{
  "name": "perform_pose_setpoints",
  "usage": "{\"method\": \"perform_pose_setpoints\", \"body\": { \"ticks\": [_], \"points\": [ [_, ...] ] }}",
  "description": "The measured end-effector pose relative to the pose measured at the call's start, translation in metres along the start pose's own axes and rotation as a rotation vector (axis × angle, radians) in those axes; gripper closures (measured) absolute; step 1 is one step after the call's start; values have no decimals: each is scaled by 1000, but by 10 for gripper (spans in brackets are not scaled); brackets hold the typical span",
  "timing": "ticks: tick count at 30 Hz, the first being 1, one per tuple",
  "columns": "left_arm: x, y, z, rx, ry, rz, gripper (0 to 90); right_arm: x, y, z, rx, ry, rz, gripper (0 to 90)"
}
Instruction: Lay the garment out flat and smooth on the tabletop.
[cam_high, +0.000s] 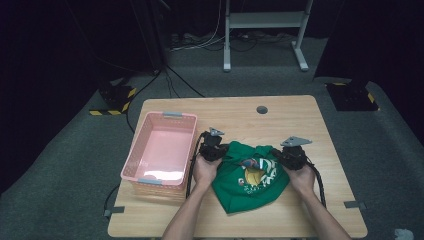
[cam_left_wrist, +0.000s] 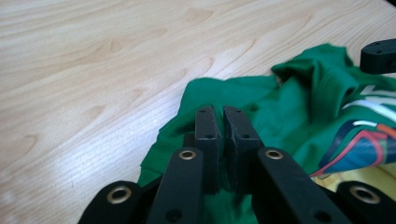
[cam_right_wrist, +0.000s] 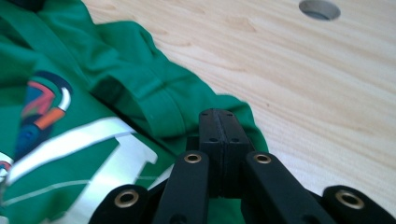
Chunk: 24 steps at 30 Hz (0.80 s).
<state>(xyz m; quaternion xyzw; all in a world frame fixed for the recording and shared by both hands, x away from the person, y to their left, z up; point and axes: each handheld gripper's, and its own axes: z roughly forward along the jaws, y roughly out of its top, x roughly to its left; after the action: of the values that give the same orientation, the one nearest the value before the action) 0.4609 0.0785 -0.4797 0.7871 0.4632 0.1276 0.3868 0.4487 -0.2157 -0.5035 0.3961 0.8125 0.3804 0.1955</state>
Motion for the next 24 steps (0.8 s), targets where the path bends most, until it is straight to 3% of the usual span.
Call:
{"method": "perform_pose_setpoints", "body": {
  "ticks": [3,7,16,20,24],
  "points": [
    [-1,2,0,-5,-1,5,847,4,4,1,-18,21,-12,780],
    [1,2,2,-5,-2,-5,846,9,6,10,4,48,-21,642],
    [6,1,6,-10,1,-26,838,13,11,26,63,93,-30,531],
    [6,2,6,-13,2,-25,836,15,9,33,96,87,-46,537],
    [6,3,6,-20,6,-20,837,15,8,35,101,69,-47,746]
  ]
}}
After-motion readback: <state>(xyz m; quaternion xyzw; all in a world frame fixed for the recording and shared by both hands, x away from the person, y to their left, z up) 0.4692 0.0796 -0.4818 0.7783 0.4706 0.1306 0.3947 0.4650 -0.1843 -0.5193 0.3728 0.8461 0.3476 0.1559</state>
